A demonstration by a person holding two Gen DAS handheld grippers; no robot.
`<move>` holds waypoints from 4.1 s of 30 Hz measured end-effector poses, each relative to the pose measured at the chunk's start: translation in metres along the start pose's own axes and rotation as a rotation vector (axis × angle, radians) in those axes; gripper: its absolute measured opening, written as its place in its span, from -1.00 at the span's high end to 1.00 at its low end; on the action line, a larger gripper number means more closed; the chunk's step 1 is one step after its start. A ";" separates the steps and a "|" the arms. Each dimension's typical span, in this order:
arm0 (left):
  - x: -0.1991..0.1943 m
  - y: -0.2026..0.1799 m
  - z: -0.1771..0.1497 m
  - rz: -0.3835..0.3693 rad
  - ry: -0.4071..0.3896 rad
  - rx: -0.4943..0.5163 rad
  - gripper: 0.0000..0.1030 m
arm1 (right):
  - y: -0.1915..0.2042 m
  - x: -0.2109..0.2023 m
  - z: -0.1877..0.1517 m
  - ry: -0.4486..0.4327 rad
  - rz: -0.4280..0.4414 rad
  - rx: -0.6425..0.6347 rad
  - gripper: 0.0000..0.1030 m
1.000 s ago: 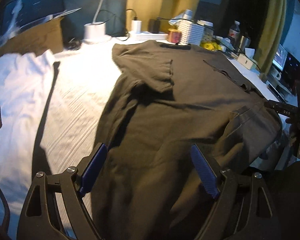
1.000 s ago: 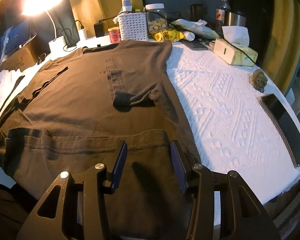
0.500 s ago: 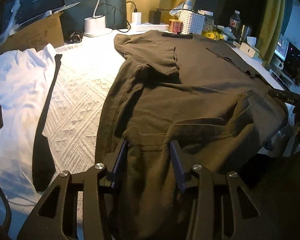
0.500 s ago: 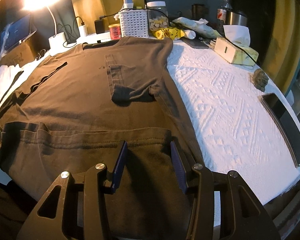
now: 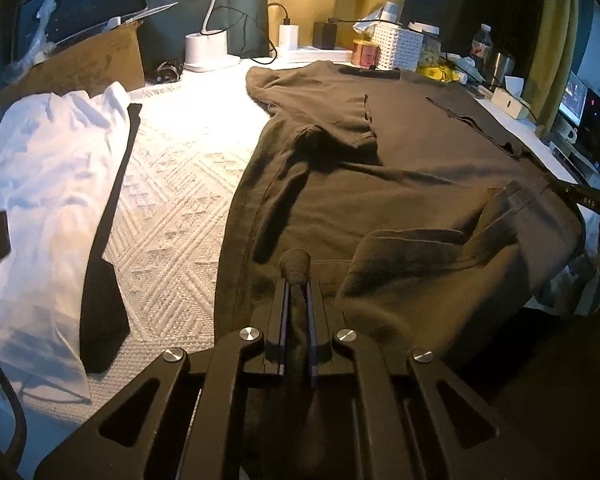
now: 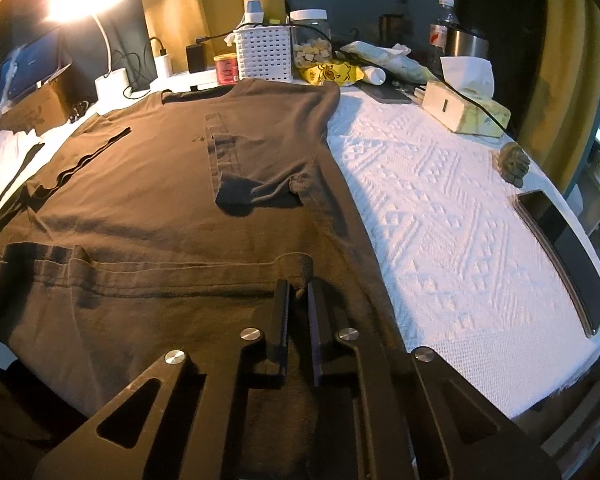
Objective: Fold small clothes
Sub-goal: 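Grasp the brown shirt hem with both tools, then lift the held hem with both tools and fold it over toward the collar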
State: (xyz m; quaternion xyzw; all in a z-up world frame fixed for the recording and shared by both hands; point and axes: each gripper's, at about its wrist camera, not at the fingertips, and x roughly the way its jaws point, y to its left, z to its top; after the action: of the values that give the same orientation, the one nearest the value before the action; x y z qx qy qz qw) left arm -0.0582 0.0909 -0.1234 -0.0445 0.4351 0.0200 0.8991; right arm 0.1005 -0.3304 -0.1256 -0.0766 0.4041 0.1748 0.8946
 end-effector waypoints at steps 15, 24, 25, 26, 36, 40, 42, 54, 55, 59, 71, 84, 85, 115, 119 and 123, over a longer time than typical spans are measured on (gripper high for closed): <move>-0.041 0.004 0.030 0.092 -0.199 0.004 0.92 | -0.008 -0.029 0.018 -0.090 0.000 0.029 0.86; -0.055 0.014 0.054 0.137 -0.276 -0.004 0.92 | -0.022 -0.045 0.031 -0.147 -0.028 0.067 0.86; -0.055 0.014 0.055 0.140 -0.282 -0.005 0.92 | -0.024 -0.046 0.032 -0.153 -0.031 0.072 0.86; -0.055 0.013 0.057 0.143 -0.287 -0.006 0.92 | -0.026 -0.047 0.034 -0.159 -0.034 0.078 0.86; -0.056 0.018 0.082 0.148 -0.326 0.003 0.92 | -0.033 -0.052 0.054 -0.195 -0.038 0.090 0.86; -0.052 0.019 0.093 0.144 -0.330 0.006 0.92 | -0.034 -0.051 0.066 -0.205 -0.037 0.086 0.86; -0.052 0.019 0.098 0.143 -0.335 0.005 0.92 | -0.035 -0.050 0.073 -0.212 -0.037 0.084 0.86; -0.045 0.026 0.134 0.149 -0.369 0.017 0.92 | -0.040 -0.039 0.110 -0.241 -0.038 0.085 0.86; -0.043 0.026 0.137 0.147 -0.370 0.018 0.92 | -0.041 -0.037 0.113 -0.242 -0.037 0.086 0.86; -0.037 0.028 0.147 0.139 -0.373 0.017 0.92 | -0.042 -0.030 0.123 -0.244 -0.034 0.091 0.86; -0.015 0.040 0.177 0.147 -0.378 0.004 0.92 | -0.044 -0.007 0.164 -0.269 -0.024 0.075 0.86; 0.021 0.050 0.222 0.168 -0.371 0.024 0.92 | -0.050 0.035 0.208 -0.291 0.008 0.070 0.86; 0.023 0.051 0.224 0.170 -0.371 0.024 0.92 | -0.052 0.038 0.211 -0.291 0.008 0.070 0.86; 0.108 0.067 0.313 0.200 -0.381 0.113 0.92 | -0.049 0.145 0.299 -0.256 -0.024 -0.065 0.86; 0.130 0.066 0.310 0.204 -0.340 0.118 0.92 | -0.052 0.163 0.295 -0.226 -0.036 -0.056 0.86; 0.150 0.071 0.305 0.201 -0.285 0.093 0.92 | -0.053 0.178 0.288 -0.191 -0.036 -0.044 0.86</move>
State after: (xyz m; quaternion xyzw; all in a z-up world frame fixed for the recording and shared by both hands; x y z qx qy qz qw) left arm 0.2677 0.1912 -0.0573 0.0441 0.3060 0.0960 0.9461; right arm 0.4301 -0.2547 -0.0690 -0.0863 0.3115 0.1740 0.9302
